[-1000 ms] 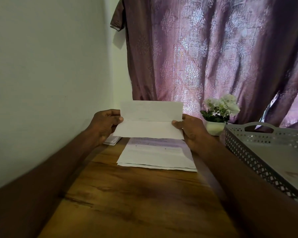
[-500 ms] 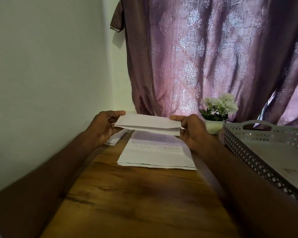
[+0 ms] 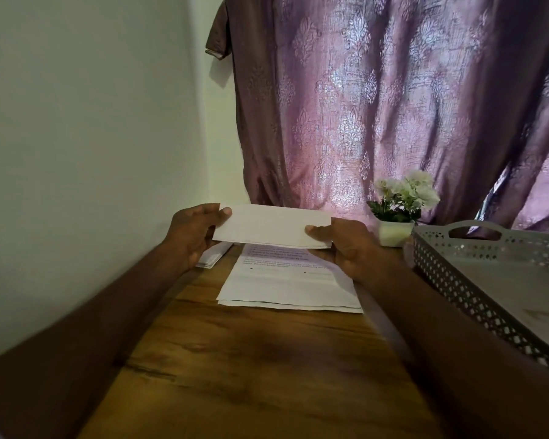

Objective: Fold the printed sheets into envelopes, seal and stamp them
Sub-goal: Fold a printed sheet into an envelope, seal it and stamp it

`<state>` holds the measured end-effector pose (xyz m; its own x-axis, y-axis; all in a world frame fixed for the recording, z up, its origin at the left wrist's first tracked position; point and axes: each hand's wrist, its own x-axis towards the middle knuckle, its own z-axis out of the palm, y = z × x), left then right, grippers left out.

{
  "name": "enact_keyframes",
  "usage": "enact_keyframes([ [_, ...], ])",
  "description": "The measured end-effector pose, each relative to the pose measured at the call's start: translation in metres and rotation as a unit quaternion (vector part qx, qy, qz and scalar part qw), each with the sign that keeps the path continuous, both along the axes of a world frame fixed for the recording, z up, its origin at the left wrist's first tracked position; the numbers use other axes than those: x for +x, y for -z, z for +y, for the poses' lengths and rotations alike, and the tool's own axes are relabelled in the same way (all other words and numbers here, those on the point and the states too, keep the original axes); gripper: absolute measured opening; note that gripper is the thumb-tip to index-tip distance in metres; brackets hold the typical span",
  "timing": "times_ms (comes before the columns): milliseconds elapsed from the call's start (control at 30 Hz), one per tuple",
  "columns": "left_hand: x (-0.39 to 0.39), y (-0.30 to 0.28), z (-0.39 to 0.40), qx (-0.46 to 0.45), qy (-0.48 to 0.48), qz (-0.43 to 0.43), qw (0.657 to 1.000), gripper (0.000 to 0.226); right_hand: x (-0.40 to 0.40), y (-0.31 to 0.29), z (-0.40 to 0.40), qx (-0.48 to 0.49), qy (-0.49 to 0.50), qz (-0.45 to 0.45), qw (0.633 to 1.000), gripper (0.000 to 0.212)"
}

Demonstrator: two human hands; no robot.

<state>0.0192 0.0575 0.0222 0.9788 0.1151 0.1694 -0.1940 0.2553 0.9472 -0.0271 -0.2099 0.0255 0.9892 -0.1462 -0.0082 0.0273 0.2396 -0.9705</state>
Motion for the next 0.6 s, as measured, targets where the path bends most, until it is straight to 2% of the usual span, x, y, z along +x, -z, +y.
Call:
enact_keyframes([
  [100,-0.001,-0.002,0.002,-0.006,-0.021,-0.004,1.0,0.022,0.003,0.0,-0.002,0.015,0.018,-0.006,1.0,0.038],
  [200,-0.005,-0.005,0.002,-0.014,-0.029,0.015,0.999,0.032,0.002,0.0,-0.002,0.007,0.008,-0.007,1.0,0.038],
  [333,-0.007,-0.006,0.003,0.038,-0.061,0.016,0.997,0.035,0.001,-0.001,0.0,0.008,-0.02,-0.008,1.0,0.035],
  [533,-0.009,-0.007,-0.001,0.109,-0.128,-0.012,0.986,0.021,0.002,-0.004,0.003,0.003,0.051,-0.036,0.998,0.03],
  [600,-0.012,-0.005,-0.002,0.143,-0.163,-0.029,0.976,0.023,0.001,-0.004,0.003,0.007,0.069,-0.032,0.997,0.03],
])
